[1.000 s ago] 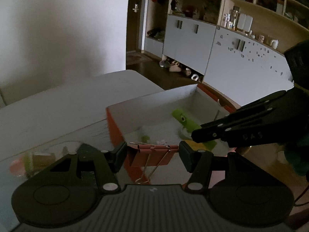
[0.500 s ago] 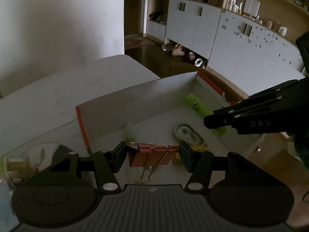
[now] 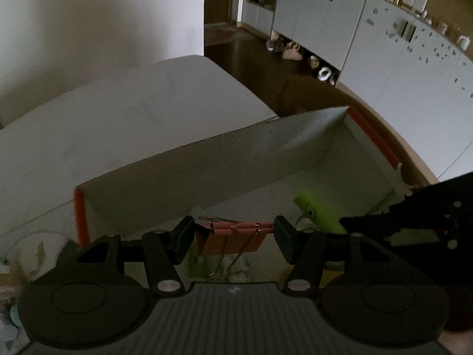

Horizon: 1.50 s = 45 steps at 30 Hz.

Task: Organize rigid objects
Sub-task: 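Carry the binder clip and highlighter over the cardboard box with both tools, then open both tools to drop the clip and highlighter into the box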

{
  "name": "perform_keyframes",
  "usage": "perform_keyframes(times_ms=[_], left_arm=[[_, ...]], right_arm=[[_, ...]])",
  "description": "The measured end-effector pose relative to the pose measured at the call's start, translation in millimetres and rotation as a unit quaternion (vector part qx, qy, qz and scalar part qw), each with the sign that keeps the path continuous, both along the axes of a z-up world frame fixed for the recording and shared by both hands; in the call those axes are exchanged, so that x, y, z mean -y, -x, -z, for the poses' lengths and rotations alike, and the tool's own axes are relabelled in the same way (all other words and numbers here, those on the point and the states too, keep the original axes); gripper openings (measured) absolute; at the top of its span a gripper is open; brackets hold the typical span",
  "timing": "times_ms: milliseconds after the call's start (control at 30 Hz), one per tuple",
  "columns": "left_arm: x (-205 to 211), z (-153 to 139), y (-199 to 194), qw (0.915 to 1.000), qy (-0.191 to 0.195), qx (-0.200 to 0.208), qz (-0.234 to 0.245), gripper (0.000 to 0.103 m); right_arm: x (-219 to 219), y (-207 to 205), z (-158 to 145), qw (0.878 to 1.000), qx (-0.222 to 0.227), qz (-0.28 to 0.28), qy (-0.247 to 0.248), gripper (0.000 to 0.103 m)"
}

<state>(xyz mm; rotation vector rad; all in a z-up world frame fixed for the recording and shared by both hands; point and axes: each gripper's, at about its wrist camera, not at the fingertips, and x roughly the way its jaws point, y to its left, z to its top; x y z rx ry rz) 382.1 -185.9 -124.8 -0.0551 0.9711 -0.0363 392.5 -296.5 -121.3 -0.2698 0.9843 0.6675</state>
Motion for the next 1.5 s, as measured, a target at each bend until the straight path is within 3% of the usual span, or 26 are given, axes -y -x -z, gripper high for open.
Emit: perform_keyframes(times_ms=[400, 633, 767, 1067, 1500], left_arm=[[7, 19, -25, 0.9994, -0.008, -0.029, 0.018, 0.058], [12, 18, -27, 0.999, -0.021, -0.024, 0.03, 0.058], [15, 17, -25, 0.9989, -0.027, -0.025, 0.029, 0.059], [11, 17, -20, 0.9991, -0.001, -0.032, 0.029, 0.063], [12, -11, 15, 0.9996, 0.014, 0.005, 0.026, 0.063]], right_arm=[[-12, -12, 19, 0.999, -0.016, -0.009, 0.032, 0.014], [-18, -15, 22, 0.998, -0.024, -0.013, 0.052, 0.015], [-18, -17, 21, 0.998, -0.034, -0.011, 0.05, 0.021], [-10, -18, 16, 0.999, -0.032, -0.011, 0.038, 0.027], [2, -5, -1, 1.0, -0.021, -0.011, 0.013, 0.039]])
